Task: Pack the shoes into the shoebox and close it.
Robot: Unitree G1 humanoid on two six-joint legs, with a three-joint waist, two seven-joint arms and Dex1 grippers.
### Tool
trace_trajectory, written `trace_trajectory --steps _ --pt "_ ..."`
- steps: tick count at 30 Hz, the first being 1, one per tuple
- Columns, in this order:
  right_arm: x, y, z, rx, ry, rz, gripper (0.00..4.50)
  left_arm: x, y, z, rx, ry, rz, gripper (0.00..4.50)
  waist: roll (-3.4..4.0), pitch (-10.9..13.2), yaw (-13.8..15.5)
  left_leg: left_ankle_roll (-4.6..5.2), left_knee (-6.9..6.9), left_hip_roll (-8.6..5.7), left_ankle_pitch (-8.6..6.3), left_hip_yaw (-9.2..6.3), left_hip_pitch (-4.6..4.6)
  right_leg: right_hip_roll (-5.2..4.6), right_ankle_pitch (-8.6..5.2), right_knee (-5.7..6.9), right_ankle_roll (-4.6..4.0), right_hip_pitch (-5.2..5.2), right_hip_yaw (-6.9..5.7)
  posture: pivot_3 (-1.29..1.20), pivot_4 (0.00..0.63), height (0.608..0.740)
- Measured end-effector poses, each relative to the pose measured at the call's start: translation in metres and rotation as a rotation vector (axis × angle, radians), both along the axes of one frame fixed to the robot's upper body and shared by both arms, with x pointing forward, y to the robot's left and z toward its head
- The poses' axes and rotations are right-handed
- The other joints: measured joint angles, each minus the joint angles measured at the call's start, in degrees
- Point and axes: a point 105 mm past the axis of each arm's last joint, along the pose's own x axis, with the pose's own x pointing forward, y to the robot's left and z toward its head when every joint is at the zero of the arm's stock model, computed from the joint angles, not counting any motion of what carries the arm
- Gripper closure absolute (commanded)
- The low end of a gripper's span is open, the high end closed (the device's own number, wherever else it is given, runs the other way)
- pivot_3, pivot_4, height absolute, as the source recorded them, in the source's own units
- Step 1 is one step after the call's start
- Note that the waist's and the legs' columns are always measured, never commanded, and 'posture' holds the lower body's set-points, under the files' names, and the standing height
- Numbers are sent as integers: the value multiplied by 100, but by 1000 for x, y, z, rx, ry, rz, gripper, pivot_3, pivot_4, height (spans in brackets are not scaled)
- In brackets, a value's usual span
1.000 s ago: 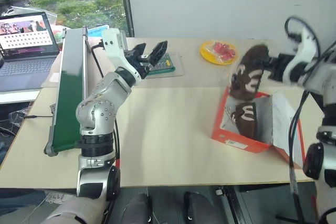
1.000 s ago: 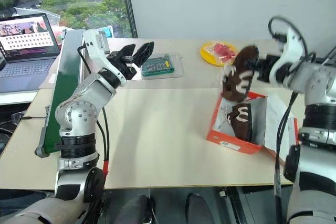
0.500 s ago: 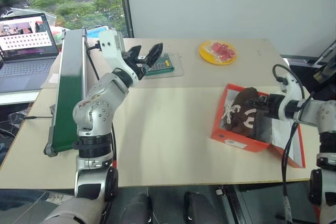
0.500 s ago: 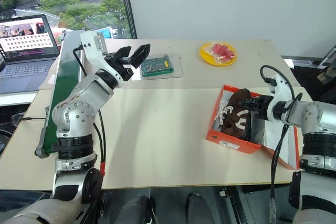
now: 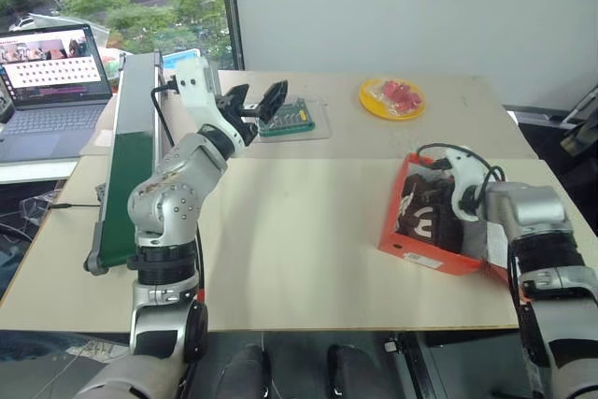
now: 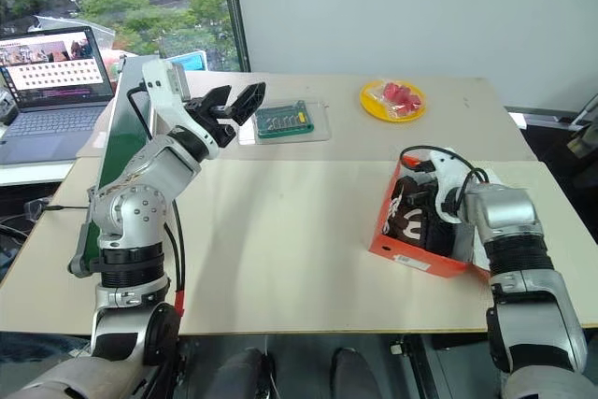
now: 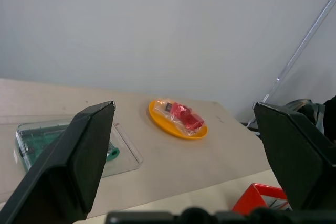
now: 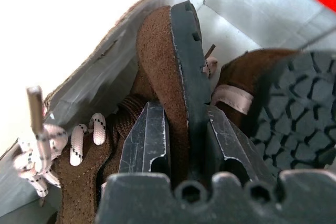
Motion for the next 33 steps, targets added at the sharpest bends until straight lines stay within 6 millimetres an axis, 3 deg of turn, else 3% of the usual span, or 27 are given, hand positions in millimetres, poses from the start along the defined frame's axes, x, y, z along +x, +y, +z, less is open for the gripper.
trace_trajectory --steps 3,5,14,20,28,30,33 --pt "2 7 -5 -34 7 27 4091 -1 1 0 6 -2 7 0 -45 -36 -21 -1 -3 4 0 -18 21 0 1 3 -2 14 2 0 150 740" --pt "3 9 -6 -26 14 31 3082 -2 4 1 10 -8 17 0 -52 -43 -33 -1 -4 5 0 -22 27 0 1 4 -3 16 5 0 150 740" --pt "1 17 -14 4 63 55 68 -4 6 1 13 -10 34 0 -45 -42 -8 -2 -14 5 0 -21 1 -1 1 2 -4 -11 4 0 150 740" --pt "-7 15 9 48 33 86 16 -6 3 -3 100 -17 3 0 -20 -27 25 -2 -14 4 0 -18 -20 -1 1 1 -3 -28 3 0 150 740" --pt "-31 33 77 272 -40 168 16 -19 -25 -30 336 5 -237 0 -3 -19 15 0 -14 5 -1 -17 -19 1 0 2 -5 -31 4 0 150 740" --pt "-35 40 98 313 -100 211 16 -18 -23 -39 399 12 -279 0 6 -19 11 1 -14 5 -2 -15 -18 1 -1 2 -6 -31 4 0 150 740" --pt "-40 44 138 316 -281 260 16 -12 0 -53 488 51 -345 0 9 -17 -3 0 -17 6 -2 -9 -21 3 -4 4 -10 -40 2 0 150 740"
